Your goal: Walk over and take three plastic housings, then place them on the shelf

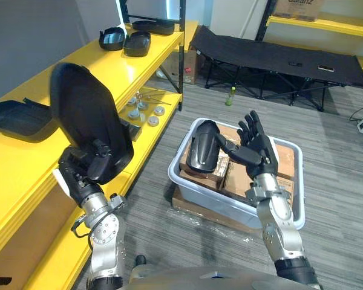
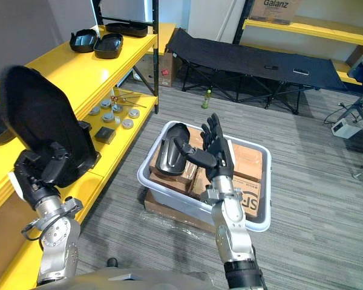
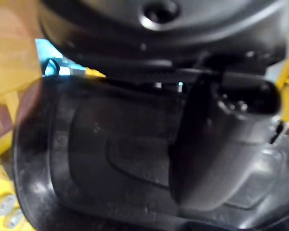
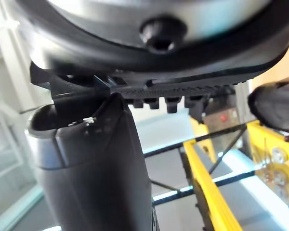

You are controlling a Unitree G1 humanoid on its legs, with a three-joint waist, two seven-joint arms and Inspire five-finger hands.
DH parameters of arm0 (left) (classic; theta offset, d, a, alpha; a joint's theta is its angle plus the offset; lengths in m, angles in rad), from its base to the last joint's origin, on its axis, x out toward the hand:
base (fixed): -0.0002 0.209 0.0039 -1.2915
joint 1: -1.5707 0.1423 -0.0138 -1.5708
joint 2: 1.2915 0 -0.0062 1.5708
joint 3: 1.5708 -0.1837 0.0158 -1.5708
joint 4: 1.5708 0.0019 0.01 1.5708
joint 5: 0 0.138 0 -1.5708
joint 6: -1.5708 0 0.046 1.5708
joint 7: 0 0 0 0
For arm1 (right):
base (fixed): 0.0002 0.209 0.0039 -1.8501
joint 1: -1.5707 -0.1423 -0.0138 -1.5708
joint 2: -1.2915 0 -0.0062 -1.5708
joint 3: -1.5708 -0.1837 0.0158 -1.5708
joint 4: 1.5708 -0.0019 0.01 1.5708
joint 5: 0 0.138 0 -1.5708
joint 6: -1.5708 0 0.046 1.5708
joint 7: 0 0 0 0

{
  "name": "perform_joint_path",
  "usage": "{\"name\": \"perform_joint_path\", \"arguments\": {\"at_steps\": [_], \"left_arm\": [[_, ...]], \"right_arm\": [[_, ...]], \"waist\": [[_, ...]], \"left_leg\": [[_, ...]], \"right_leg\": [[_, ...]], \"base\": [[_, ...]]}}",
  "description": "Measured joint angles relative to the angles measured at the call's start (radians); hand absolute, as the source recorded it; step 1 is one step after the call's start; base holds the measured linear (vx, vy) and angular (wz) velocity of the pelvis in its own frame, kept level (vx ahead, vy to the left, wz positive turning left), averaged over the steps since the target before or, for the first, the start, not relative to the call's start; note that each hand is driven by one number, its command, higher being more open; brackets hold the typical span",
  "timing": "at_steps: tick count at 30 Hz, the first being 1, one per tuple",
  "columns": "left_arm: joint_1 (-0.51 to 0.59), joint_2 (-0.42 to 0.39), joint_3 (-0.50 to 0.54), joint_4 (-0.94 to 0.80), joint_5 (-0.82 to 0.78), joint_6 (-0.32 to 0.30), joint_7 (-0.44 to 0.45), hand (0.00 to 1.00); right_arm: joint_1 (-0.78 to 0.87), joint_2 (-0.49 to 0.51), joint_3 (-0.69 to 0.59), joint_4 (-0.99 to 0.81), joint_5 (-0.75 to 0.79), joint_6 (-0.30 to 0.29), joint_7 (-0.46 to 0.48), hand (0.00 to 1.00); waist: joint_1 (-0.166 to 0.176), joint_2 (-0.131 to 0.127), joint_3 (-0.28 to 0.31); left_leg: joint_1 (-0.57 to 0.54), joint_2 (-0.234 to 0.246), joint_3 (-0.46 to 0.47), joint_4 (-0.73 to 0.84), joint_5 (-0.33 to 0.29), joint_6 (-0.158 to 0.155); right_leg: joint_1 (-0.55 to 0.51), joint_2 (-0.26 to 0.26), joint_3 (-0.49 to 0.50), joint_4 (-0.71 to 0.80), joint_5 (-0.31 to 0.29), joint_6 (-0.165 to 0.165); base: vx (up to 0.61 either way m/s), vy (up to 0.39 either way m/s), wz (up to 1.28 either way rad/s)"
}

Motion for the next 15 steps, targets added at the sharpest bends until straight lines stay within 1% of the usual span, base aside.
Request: {"name": "perform_joint_path", "arguments": {"at_steps": [4,7,9,11,12,14,15], "left_arm": [[0.010,-0.004,0.003,-0.055,-0.070,-0.009,-0.025,0.00],[0.019,-0.006,0.003,-0.071,-0.089,-0.019,-0.037,0.00],[0.038,-0.010,0.003,-0.118,-0.090,-0.019,-0.040,0.00],[0.083,-0.024,0.013,-0.232,-0.090,-0.022,-0.059,0.00],[0.092,-0.028,0.019,-0.261,-0.089,-0.024,-0.066,0.00],[0.102,-0.029,0.049,-0.344,-0.085,-0.048,-0.088,0.00],[0.105,-0.030,0.060,-0.359,-0.087,-0.054,-0.094,0.00]], "right_arm": [[0.023,0.017,0.009,0.000,0.020,0.000,0.027,1.00],[0.007,0.017,0.060,0.003,0.015,-0.002,0.040,1.00],[-0.011,0.014,0.106,0.004,-0.019,-0.002,0.031,1.00],[-0.041,0.014,0.172,0.019,-0.054,-0.002,0.020,1.00],[-0.050,0.015,0.189,0.024,-0.055,-0.002,0.017,1.00],[-0.083,0.017,0.228,0.035,-0.065,-0.002,0.012,1.00],[-0.094,0.017,0.229,0.043,-0.079,-0.002,0.011,1.00]], "waist": [[0.002,0.008,0.002],[0.007,0.020,0.002],[0.024,0.025,0.002],[0.057,0.025,0.003],[0.064,0.026,0.003],[0.097,0.031,0.003],[0.105,0.033,0.004]], "left_leg": [[-0.005,0.000,-0.005,0.005,-0.002,0.000],[-0.050,-0.003,-0.054,0.023,-0.005,0.002],[-0.071,-0.006,-0.081,0.030,-0.002,0.002],[-0.077,-0.014,-0.117,0.030,-0.001,0.002],[-0.078,-0.017,-0.126,0.030,-0.001,0.002],[-0.106,-0.027,-0.176,0.040,0.001,0.002],[-0.110,-0.030,-0.186,0.041,0.002,0.002]], "right_leg": [[0.001,0.000,-0.004,0.000,0.000,0.000],[0.002,-0.001,-0.056,0.000,-0.003,-0.003],[0.004,-0.001,-0.084,-0.002,-0.004,-0.003],[0.032,-0.001,-0.122,-0.015,-0.005,-0.002],[0.040,-0.002,-0.134,-0.018,-0.006,-0.001],[0.057,-0.002,-0.183,-0.019,-0.013,0.003],[0.062,-0.002,-0.194,-0.019,-0.014,0.004]], "base": [[-0.01,0.000,0.05],[-0.03,-0.008,0.39],[-0.01,-0.007,0.39],[0.02,-0.011,0.44],[0.03,-0.017,0.53],[0.02,-0.025,0.58],[0.02,-0.028,0.50]]}}
